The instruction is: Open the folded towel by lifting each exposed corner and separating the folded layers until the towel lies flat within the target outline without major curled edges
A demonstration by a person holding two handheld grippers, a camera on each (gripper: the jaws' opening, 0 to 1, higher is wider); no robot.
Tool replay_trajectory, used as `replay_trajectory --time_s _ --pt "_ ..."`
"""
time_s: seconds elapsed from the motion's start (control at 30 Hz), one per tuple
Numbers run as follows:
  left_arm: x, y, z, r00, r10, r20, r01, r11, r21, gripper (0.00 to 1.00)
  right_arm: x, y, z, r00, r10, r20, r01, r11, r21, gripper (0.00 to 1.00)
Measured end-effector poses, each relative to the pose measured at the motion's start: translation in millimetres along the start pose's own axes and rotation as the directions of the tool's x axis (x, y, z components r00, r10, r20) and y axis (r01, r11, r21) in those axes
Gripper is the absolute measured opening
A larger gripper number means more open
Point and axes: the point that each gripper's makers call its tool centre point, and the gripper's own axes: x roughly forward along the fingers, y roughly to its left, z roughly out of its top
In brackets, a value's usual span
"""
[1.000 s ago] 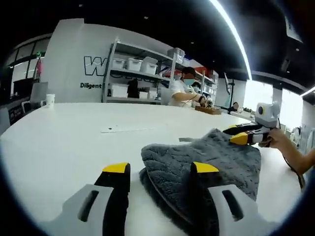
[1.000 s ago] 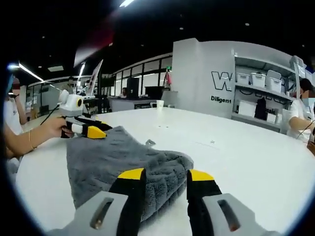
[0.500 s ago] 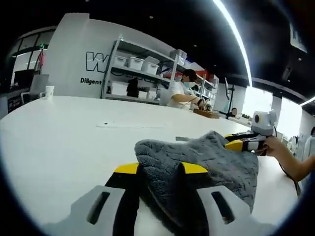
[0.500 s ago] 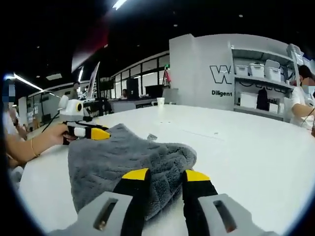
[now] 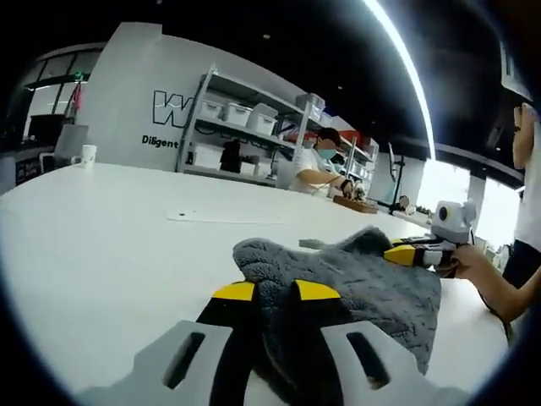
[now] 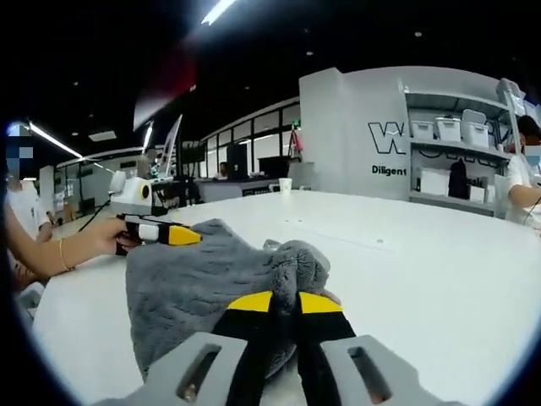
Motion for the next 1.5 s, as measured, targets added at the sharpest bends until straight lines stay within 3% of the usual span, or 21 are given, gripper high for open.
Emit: replay_trajectory --time_s 0.33,0.57,1.1,1.5 --pt "-3.4 -10.3 8.6 1.0 0.006 0.003 -0.006 0.995 0.097 0.06 -3.8 5.1 6.9 1.0 0.012 0.017 -0.012 1.0 0.002 0.0" --pt "-7.6 -15.0 14.9 1.0 -0.008 0.014 0.008 0.999 0.051 0.04 -7.6 11.3 15.0 0.999 0.024 0.027 -0.024 1.0 0.004 0.0" --pt "-29.7 -33.8 29.0 0.999 -0.025 0.045 0.02 0.995 0.095 0.04 -26.3 37.1 33.2 0.997 0.048 0.065 -0.046 0.998 -0.032 0.0" --pt "-58.0 -55.2 36.0 0.995 -0.054 0.079 0.044 0.992 0.119 0.04 -47.9 59.4 41.0 0.992 0.069 0.106 -0.065 0.997 -0.04 0.0"
